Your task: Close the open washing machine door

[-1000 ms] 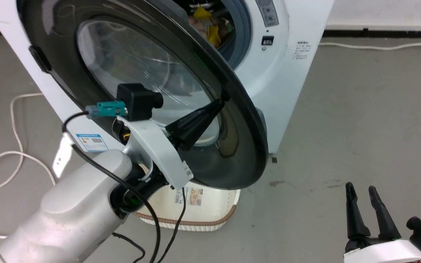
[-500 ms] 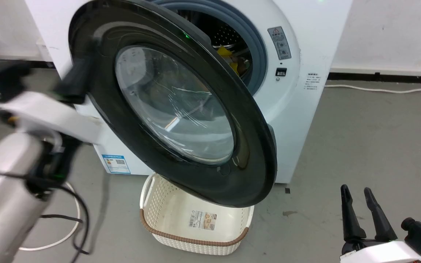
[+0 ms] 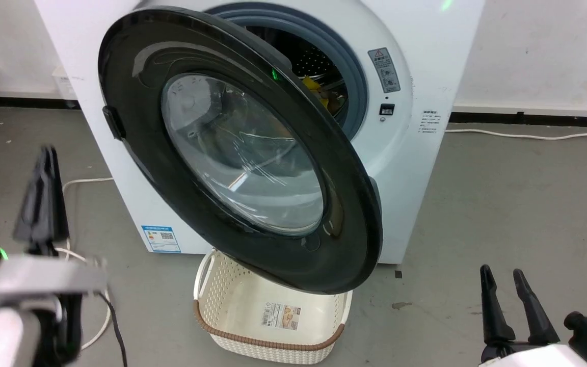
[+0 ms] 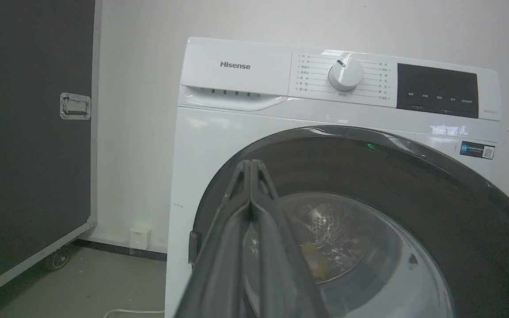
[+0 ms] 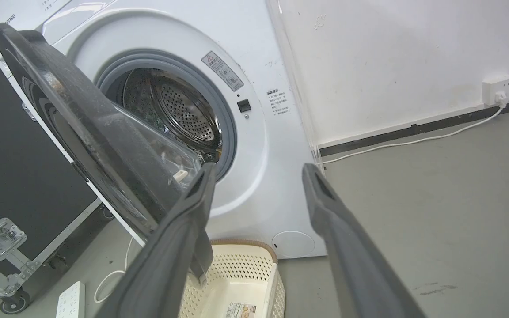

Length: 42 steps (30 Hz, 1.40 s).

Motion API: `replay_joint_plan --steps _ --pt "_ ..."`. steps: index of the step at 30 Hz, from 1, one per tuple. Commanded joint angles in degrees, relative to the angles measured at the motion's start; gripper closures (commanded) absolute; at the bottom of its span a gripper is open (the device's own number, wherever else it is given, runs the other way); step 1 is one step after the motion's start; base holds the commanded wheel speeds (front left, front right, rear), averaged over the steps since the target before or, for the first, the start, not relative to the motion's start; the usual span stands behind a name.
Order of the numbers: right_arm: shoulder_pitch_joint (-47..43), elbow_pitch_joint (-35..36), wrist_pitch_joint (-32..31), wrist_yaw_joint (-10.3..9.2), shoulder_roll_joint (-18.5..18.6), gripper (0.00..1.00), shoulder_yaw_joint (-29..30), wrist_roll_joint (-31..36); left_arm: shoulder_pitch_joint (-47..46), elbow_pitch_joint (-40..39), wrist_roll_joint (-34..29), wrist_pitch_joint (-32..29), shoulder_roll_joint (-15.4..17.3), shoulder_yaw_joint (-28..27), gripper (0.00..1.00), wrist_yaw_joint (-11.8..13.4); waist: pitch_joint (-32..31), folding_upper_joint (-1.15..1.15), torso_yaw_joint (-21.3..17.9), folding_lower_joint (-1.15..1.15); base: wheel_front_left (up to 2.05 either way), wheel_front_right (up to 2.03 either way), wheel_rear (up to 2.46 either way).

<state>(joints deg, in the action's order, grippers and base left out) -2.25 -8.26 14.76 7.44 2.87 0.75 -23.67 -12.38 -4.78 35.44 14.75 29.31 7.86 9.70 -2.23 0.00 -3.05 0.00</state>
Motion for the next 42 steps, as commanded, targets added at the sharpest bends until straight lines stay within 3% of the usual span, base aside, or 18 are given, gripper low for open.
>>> replay_joint_plan --steps 1,7,12,20,21,22,23,24,32,35,40,41,42 --pt "-0.7 0.4 0.2 0.05 0.0 0.0 0.1 0.1 2.3 -0.2 -1.2 0.2 -1.5 -1.2 1.0 -1.2 0.0 0.0 -0.2 0.0 0.0 0.0 0.0" --pt "-1.8 0.4 0.2 0.05 0.0 0.0 -0.3 -0.3 9.0 3.6 -4.0 0.2 -6.5 -2.1 1.0 -6.1 0.2 0.0 -0.4 0.0 0.0 0.0 0.0" --pt "-2.6 0.5 0.2 0.05 0.0 0.0 -1.0 0.0 11.0 8.1 -4.6 0.2 -9.2 -0.7 1.0 -8.5 0.6 0.0 -0.4 0.0 0.0 0.0 0.0" --pt "-3.0 0.6 -0.1 0.05 0.0 0.0 -2.1 2.8 10.7 12.3 -4.8 0.2 -11.8 -0.7 1.0 -8.7 0.9 0.0 -0.2 0.0 0.0 0.0 0.0" --pt "-3.0 0.6 -0.1 0.05 0.0 0.0 -2.1 2.8 10.6 12.5 -4.8 0.2 -12.0 -0.7 0.71 -8.7 0.9 0.0 -0.1 0.0 0.0 0.0 0.0" --pt "-3.0 0.6 -0.2 0.05 0.0 0.0 -2.1 2.7 10.5 12.7 -4.9 0.2 -12.1 -0.8 0.3 -8.8 1.0 0.0 0.0 0.0 0.0 0.0 0.0" --pt "-3.0 0.6 -0.3 0.05 0.0 0.33 -2.1 2.7 10.4 12.7 -5.0 0.2 -12.3 -1.0 0.0 -8.8 1.0 0.0 0.0 0.0 0.0 0.0 0.0" --pt "-2.9 0.5 -0.4 0.05 0.0 1.0 -2.1 2.7 10.3 12.7 -5.1 0.2 -12.4 -1.1 0.0 -8.8 1.0 0.0 0.0 0.0 0.0 0.0 0.0" --pt "-0.9 1.9 -1.8 0.05 0.0 1.0 1.2 7.1 10.3 11.9 -5.8 0.2 -13.4 -1.9 0.0 -8.8 1.2 0.0 0.2 0.0 0.0 0.0 0.0" --pt "1.4 5.4 -2.7 0.05 0.0 1.0 1.5 9.3 10.6 11.4 -6.2 0.2 -13.6 -2.3 0.0 -8.9 1.3 0.0 0.3 0.0 0.0 0.0 0.0" --pt "4.4 11.5 -7.3 0.05 0.0 1.0 -6.9 10.5 10.9 10.5 -6.8 0.2 -13.8 -2.7 0.0 -9.0 1.8 0.0 0.7 0.0 0.0 0.0 0.0" --pt "5.1 12.6 -9.6 0.05 0.0 1.0 -11.7 10.4 11.0 10.2 -7.0 0.2 -13.9 -3.0 0.0 -9.1 2.1 0.0 1.0 0.0 0.0 0.0 0.0" --pt "5.1 12.6 -9.6 0.05 0.0 1.0 -11.7 10.4 11.0 10.2 -7.0 0.2 -13.9 -3.0 0.0 -9.1 2.1 0.0 1.0 0.0 0.0 0.0 0.0"
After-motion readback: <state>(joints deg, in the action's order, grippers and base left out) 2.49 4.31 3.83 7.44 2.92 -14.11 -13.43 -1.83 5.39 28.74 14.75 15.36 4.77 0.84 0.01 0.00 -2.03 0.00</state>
